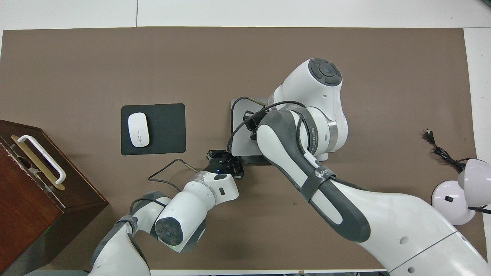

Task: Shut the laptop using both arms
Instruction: 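Press the lowered laptop lid flat with the right gripper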

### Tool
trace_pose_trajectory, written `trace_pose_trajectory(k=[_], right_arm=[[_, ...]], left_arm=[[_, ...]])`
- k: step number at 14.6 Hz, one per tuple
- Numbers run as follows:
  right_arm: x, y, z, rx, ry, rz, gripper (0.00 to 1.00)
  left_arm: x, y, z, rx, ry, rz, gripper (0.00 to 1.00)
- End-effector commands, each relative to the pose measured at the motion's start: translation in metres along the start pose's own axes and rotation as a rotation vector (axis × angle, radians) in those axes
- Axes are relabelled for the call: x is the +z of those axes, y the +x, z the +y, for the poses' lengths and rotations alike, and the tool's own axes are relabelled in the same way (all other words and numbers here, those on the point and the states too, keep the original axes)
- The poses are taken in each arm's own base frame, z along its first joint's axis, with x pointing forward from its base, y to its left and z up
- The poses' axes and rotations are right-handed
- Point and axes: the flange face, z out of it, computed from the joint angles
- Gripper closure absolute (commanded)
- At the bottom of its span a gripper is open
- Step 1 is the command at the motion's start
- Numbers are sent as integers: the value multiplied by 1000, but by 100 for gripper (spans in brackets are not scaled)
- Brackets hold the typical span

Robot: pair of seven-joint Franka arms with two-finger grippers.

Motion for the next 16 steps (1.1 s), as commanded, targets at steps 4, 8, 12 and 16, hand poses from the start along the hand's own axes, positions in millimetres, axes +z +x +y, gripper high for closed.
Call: trace_pose_trajectory(k=[4, 8, 12, 16], right_arm=[[8, -4, 2, 38, 22, -27, 100], [4, -7, -3, 35, 28, -20, 100], [0, -6, -2, 37, 30, -17, 100], [0, -6, -2, 35, 28, -15, 100]], left_arm=[[8, -43, -3, 17, 7, -106, 100], [8, -43, -3, 17, 7, -106, 100], [8, -43, -2, 20, 7, -106, 100], [8, -43, -2, 19, 7, -107, 100]])
